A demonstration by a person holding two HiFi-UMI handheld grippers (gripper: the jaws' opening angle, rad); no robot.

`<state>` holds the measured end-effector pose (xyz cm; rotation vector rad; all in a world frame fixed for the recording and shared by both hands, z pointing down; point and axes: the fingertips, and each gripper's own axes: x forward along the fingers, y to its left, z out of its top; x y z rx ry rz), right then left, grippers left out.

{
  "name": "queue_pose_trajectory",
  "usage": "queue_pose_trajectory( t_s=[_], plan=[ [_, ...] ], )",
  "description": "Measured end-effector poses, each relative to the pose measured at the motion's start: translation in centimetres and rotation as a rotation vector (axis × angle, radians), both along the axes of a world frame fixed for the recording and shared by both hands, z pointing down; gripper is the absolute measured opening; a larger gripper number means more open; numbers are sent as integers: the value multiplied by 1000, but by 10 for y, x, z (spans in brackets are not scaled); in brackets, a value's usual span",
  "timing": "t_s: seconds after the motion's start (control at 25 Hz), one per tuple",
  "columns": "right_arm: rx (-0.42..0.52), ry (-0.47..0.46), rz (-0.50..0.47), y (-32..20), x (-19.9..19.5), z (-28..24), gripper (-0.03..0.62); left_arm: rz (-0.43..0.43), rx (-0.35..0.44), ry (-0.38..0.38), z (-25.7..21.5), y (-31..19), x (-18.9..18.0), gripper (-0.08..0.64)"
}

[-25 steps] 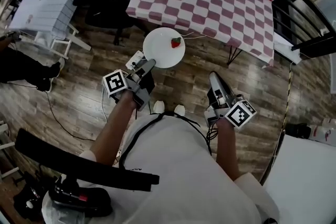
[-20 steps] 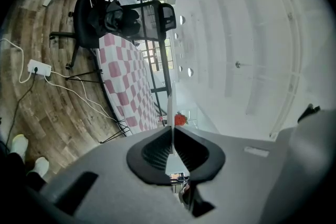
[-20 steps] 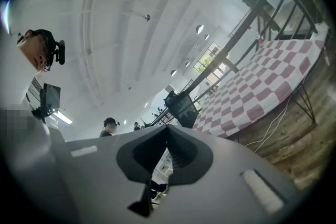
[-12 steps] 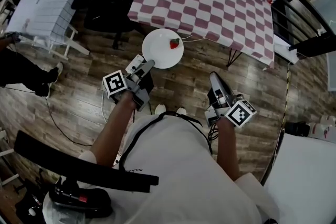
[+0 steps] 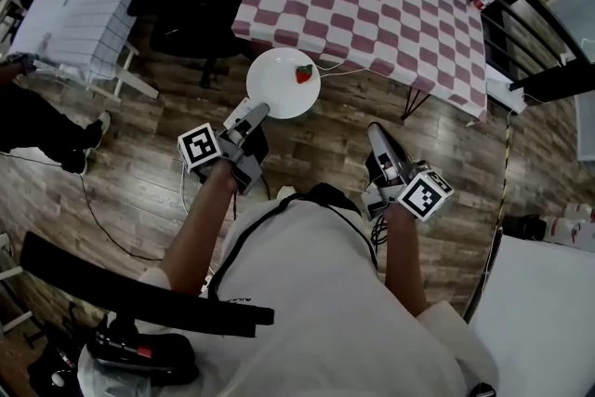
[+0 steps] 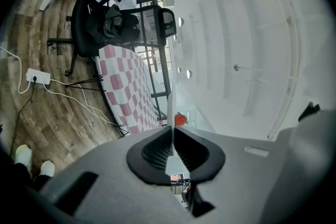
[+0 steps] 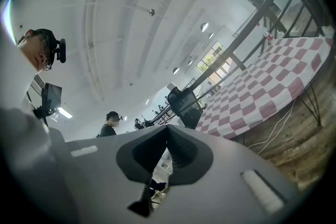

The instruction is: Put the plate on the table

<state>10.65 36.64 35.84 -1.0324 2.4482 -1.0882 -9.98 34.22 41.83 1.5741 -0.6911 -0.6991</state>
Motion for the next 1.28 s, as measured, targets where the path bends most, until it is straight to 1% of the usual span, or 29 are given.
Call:
queue_pose_trajectory(
  t_s=[0.24, 0.4, 0.6, 0.72, 0.88, 1.08, 1.28],
  plan=[
    [-3, 3, -2, -7, -9, -5, 8, -14, -5, -2, -1, -5, -13, 20],
    [3, 14, -13, -7, -7, -7, 8, -8, 14, -14, -5, -8, -12, 20],
    [9, 41, -37, -19, -7, -6, 8, 11, 42, -20, -14, -20, -9, 20],
    [2, 27, -33, -27, -4, -4, 8, -1, 34, -20, -12, -25, -7, 20],
    [-11, 0, -37, -39, -5, -3, 8, 6, 30, -27, -13, -38, -1, 20],
    [-44, -5, -94, -66, -8, 3, 8, 6, 42, -37, -20, -64, 14, 20],
    [-19, -7, -162, -106, -15, -7, 8, 8, 48, -34, -30, -98, 31, 20]
  ],
)
